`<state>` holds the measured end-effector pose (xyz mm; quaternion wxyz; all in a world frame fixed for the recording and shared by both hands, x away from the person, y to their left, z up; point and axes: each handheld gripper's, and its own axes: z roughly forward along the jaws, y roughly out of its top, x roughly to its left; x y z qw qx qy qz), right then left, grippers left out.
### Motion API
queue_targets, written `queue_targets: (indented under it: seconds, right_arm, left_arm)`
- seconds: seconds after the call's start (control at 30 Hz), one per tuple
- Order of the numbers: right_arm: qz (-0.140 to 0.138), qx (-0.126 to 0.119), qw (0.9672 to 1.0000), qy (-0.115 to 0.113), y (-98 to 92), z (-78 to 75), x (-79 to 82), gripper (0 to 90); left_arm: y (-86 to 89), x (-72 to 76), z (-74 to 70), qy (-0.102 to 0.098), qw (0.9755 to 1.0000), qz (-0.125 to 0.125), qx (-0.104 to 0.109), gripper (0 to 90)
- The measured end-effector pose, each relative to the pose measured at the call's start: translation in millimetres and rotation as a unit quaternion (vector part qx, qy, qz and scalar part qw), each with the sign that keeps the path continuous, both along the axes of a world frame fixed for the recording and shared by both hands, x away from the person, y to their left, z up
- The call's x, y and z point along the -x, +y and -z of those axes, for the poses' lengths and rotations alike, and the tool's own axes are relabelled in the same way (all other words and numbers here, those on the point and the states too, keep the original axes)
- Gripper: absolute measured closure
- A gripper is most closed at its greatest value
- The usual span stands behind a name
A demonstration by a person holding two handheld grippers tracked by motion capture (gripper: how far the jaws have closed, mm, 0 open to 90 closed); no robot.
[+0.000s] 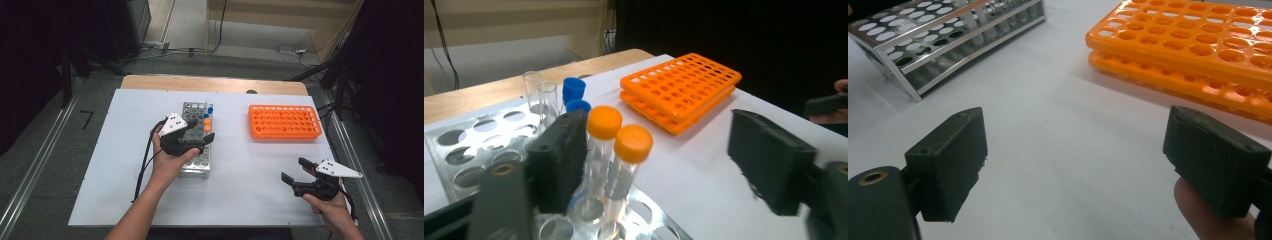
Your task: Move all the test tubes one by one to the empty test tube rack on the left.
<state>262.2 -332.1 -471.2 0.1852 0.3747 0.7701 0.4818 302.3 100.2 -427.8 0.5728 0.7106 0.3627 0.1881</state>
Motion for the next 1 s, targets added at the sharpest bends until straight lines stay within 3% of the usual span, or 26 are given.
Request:
queue_targets:
  seconds: [0.33, 0.53, 0.87, 1.0]
  right_arm:
    - [0.014, -0.004, 0.9999, -0.004, -0.3, 3.4, -5.0, 8.3]
    - [0.014, 0.001, 0.9999, -0.006, 0.5, 5.9, -6.7, 7.0]
    - [0.033, 0.003, 0.9994, -0.013, -5.9, 10.7, -9.1, 6.9]
    - [0.042, 0.005, 0.999, -0.016, -10.7, 13.3, -10.3, 6.9]
  left_arm:
    - [32.3, 40.5, 6.0, -0.005, 0.9999, -0.011, 0.008, 1.5]
    - [53.5, 63.4, 17.1, -0.001, 0.9996, -0.022, 0.016, 0.5]
    - [96.9, 86.7, 35.0, -0.004, 0.9983, -0.053, 0.026, 0.0]
    - [113.7, 92.7, 43.9, -0.007, 0.9974, -0.069, 0.021, 0.0]
